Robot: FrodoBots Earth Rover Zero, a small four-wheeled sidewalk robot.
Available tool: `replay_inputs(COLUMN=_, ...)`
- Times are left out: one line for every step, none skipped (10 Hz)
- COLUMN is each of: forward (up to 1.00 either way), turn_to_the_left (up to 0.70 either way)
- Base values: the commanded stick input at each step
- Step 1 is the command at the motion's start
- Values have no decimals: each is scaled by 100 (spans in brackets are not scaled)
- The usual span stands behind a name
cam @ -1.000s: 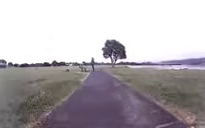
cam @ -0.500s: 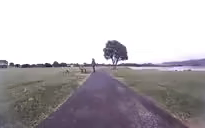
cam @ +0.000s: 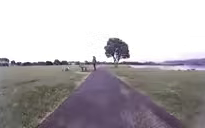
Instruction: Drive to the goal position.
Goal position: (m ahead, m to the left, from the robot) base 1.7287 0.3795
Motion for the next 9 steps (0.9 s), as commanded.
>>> replay_inputs(forward=85, turn_to_the_left=0)
replay_inputs(forward=85, turn_to_the_left=0)
replay_inputs(forward=85, turn_to_the_left=0)
replay_inputs(forward=85, turn_to_the_left=0)
replay_inputs(forward=85, turn_to_the_left=0)
replay_inputs(forward=85, turn_to_the_left=0)
replay_inputs(forward=85, turn_to_the_left=0)
replay_inputs(forward=85, turn_to_the_left=0)
replay_inputs(forward=85, turn_to_the_left=0)
